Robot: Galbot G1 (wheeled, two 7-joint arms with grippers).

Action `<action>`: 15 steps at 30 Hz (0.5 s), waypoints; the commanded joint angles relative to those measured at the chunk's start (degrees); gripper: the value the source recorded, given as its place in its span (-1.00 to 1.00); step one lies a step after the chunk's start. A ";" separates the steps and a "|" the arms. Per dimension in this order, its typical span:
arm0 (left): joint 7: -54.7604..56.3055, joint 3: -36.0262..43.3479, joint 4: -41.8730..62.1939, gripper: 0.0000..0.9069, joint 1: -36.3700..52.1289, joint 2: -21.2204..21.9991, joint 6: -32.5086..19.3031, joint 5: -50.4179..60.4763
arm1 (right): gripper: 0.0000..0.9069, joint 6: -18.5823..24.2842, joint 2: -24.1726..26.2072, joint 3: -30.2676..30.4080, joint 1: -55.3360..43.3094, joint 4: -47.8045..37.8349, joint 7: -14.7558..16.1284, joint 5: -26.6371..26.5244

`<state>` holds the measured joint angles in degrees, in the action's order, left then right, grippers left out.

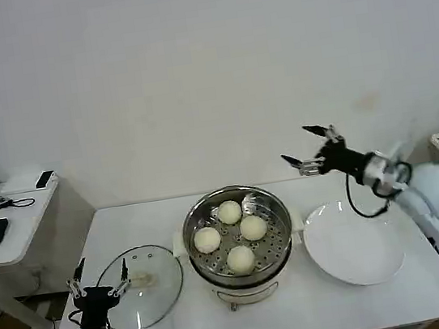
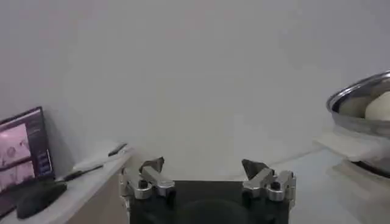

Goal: Take steamed baozi put them in steamer then cover it.

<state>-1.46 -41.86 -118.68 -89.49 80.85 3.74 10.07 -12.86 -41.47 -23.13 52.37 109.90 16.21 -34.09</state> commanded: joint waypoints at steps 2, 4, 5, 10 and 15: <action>1.52 0.17 0.68 1.00 -1.71 -0.65 -3.09 7.17 | 1.00 8.96 -11.15 -22.49 33.72 7.24 -11.23 -1.67; 2.21 0.09 0.68 1.00 -2.48 -0.82 -3.64 8.16 | 1.00 10.42 -13.24 -22.46 36.10 6.40 -11.39 -1.11; 2.50 0.05 0.67 1.00 -2.70 -0.86 -3.74 8.76 | 1.00 10.78 -14.06 -22.44 36.81 6.13 -11.46 -1.25; 3.64 0.05 0.18 1.00 -3.97 -1.17 -4.44 10.98 | 1.00 11.59 -18.04 -21.31 38.75 4.54 -11.98 0.04; 4.34 -0.27 0.47 1.00 -4.56 -1.14 -5.56 13.46 | 1.00 11.01 -19.51 -19.09 39.02 3.06 -13.77 3.54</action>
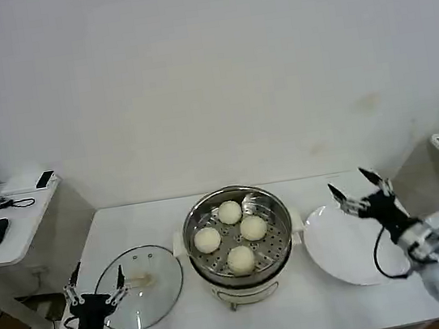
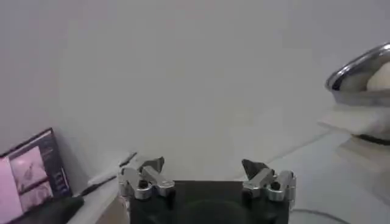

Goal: Take steamed baozi put them in steamer then cover it.

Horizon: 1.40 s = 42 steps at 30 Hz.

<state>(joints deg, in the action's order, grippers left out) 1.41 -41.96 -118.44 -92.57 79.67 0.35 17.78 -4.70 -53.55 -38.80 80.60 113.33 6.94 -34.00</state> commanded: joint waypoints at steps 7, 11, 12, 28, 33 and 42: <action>3.65 -1.09 1.30 1.00 -2.86 0.22 -4.34 18.82 | 1.00 2.20 -7.87 -2.86 9.83 0.22 -4.97 4.53; 9.61 0.42 3.66 1.00 -3.74 -0.42 -5.11 33.17 | 1.00 2.27 -7.76 -2.22 8.81 -0.49 -4.96 4.83; 10.30 1.28 4.39 1.00 -3.92 -0.71 -4.86 37.22 | 1.00 2.30 -7.79 -2.22 8.47 -0.71 -4.95 5.03; 15.98 4.32 19.71 1.00 6.50 -1.43 -6.68 48.90 | 1.00 1.95 -8.91 -3.86 8.19 -0.33 -4.26 5.66; 14.37 4.67 22.76 1.00 7.09 -2.18 -7.46 52.76 | 1.00 1.89 -9.54 -3.89 8.20 -0.75 -3.99 5.95; 9.00 5.79 21.84 1.00 6.01 -2.79 -5.97 54.16 | 1.00 2.01 -10.65 -4.03 7.38 -2.01 -3.95 6.34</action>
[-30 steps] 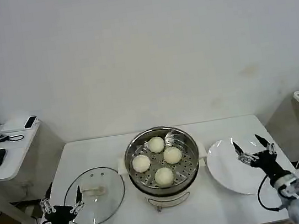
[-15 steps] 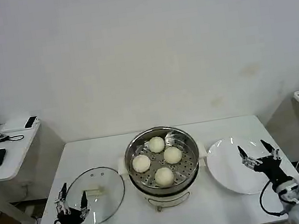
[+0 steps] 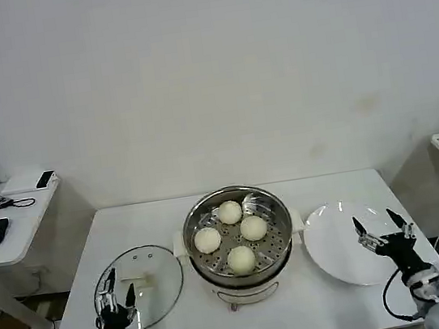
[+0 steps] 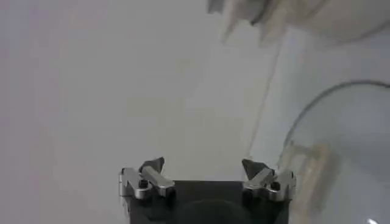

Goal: Take steamed baozi put them in steamer then cover it.

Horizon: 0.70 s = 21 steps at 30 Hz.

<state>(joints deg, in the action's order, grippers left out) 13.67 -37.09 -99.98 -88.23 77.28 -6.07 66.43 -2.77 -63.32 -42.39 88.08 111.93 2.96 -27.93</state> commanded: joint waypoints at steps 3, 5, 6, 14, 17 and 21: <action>-4.55 1.20 2.77 1.00 2.27 -0.05 1.91 5.76 | 1.00 0.04 -1.78 -1.01 -0.10 -0.73 0.15 0.23; -4.79 1.29 2.93 1.00 3.07 0.15 2.80 5.69 | 1.00 0.15 -2.07 -1.22 -0.04 -0.91 0.13 0.27; -5.06 1.28 3.15 1.00 3.44 0.18 2.97 5.84 | 1.00 0.19 -2.11 -1.29 -0.02 -0.97 0.12 0.30; -5.18 1.03 6.52 1.00 5.92 -0.49 3.07 7.60 | 1.00 0.09 -2.43 -2.58 0.50 -0.38 0.13 0.50; -5.30 1.12 6.71 1.00 6.34 -0.82 3.27 7.48 | 1.00 0.00 -2.60 -2.97 0.76 -0.39 0.04 0.52; -5.35 1.36 7.12 1.00 6.91 -1.20 3.38 7.21 | 1.00 -0.31 -3.00 -3.03 1.18 -0.36 0.05 0.89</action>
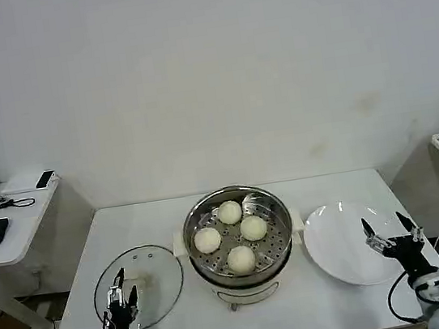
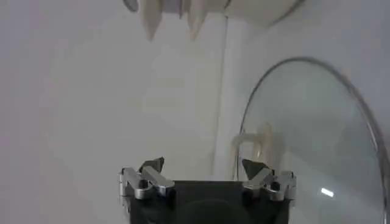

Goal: Take steamed baozi put them in steamer then cover it.

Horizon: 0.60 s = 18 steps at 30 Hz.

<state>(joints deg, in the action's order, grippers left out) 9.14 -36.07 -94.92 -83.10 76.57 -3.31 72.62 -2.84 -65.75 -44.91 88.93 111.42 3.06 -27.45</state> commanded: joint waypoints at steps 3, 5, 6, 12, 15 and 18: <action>-0.81 0.64 2.47 1.00 2.57 -0.52 0.90 0.84 | 1.00 -0.27 -1.06 -0.50 0.29 0.21 -0.11 0.58; -1.28 0.76 2.97 1.00 3.20 -0.58 0.95 0.99 | 1.00 -0.29 -1.31 -0.52 0.28 0.37 -0.16 0.69; -1.49 0.90 3.25 1.00 3.46 -0.69 0.86 0.91 | 1.00 -0.28 -1.40 -0.56 0.31 0.43 -0.16 0.73; -2.04 0.77 4.48 1.00 5.91 -0.50 0.99 0.75 | 1.00 -0.12 -1.64 -1.16 0.79 0.51 -0.19 0.82; -2.41 0.79 4.40 1.00 6.62 -0.64 1.09 0.59 | 1.00 -0.05 -1.91 -1.43 1.08 0.49 -0.20 0.90; -2.92 0.90 4.70 1.00 7.52 -0.77 1.07 0.57 | 1.00 -0.06 -2.42 -1.49 1.15 0.41 -0.19 1.10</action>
<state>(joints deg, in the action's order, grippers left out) 7.05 -35.32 -91.34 -78.08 76.02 -2.37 73.03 -2.90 -67.67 -46.20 89.98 111.85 2.89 -26.57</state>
